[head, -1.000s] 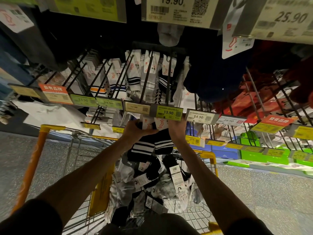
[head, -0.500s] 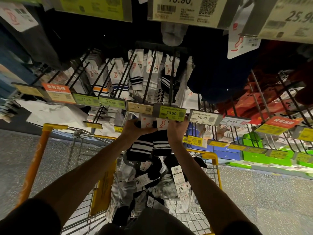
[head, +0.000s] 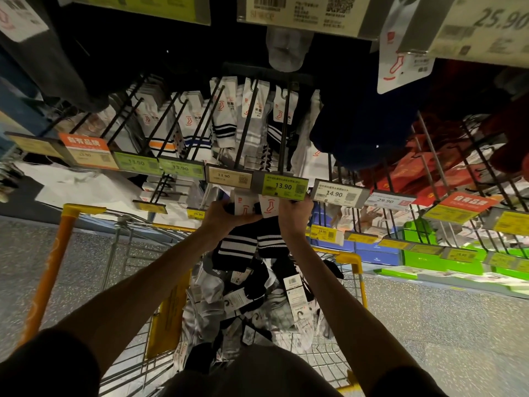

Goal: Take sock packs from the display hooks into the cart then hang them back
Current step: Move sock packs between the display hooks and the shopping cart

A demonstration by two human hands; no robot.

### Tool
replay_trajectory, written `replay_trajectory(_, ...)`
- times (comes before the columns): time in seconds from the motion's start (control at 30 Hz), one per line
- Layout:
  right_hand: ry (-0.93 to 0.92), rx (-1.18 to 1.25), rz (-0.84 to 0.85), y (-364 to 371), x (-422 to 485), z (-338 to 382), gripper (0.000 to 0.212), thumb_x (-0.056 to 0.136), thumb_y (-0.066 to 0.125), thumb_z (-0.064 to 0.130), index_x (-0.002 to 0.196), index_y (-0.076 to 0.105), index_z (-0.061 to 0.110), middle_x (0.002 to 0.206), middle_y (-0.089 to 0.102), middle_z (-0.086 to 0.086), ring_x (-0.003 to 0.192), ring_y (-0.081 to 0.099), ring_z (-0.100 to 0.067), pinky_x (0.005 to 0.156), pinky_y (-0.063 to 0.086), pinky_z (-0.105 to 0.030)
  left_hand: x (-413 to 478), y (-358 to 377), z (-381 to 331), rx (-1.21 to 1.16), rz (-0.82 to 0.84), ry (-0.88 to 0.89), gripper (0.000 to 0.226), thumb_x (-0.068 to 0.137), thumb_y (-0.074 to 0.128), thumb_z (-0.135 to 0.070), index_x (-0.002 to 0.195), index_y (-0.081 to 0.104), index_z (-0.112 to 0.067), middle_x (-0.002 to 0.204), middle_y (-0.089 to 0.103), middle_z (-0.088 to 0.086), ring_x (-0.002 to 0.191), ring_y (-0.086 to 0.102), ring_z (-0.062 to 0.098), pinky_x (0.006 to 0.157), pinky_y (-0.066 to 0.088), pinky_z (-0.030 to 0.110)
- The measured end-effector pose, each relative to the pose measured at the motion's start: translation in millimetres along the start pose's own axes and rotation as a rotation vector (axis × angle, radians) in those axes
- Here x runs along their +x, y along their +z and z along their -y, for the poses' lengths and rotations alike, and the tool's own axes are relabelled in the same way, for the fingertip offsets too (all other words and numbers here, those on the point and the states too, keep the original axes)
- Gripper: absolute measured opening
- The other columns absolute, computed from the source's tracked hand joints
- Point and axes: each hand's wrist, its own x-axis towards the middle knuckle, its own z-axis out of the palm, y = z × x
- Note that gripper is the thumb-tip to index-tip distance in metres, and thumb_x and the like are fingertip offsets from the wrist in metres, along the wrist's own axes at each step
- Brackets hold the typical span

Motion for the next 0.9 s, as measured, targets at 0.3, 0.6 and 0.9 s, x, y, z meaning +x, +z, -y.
replay_trajectory(0.3,0.053,0.011,-0.050,4.8,-2.5,-2.1,0.038,0.085,0.055,-0.001,0.056,0.049,0.022,0.054,0.054,0.008,0.047,0.049,0.003,0.045,0.043,-0.021,-0.6,-6.0,-11.0,0.013,-0.011,0.015,0.053,0.060,0.092,-0.019,0.108,0.070,-0.012,0.093,0.073,-0.006,0.087,0.069,0.006,0.074,0.055,0.017)
replay_trajectory(0.6,0.094,0.122,-0.074,4.9,-8.1,4.7,0.029,0.080,0.050,0.006,0.058,0.049,0.024,0.052,0.053,0.012,0.049,0.052,0.002,0.048,0.047,-0.024,3.3,-4.1,-5.8,0.009,-0.014,0.024,0.049,0.060,0.092,-0.020,0.104,0.070,-0.016,0.092,0.072,-0.008,0.088,0.069,0.005,0.073,0.054,0.017)
replay_trajectory(0.9,0.123,0.157,0.035,7.3,12.3,12.4,0.025,0.084,0.063,0.005,0.073,0.052,0.024,0.071,0.057,0.004,0.057,0.056,0.008,0.061,0.048,-0.026,15.1,-7.5,-9.9,0.006,-0.091,0.018,0.038,0.057,0.094,-0.025,0.089,0.074,-0.019,0.084,0.076,-0.007,0.082,0.072,0.007,0.076,0.058,0.024)
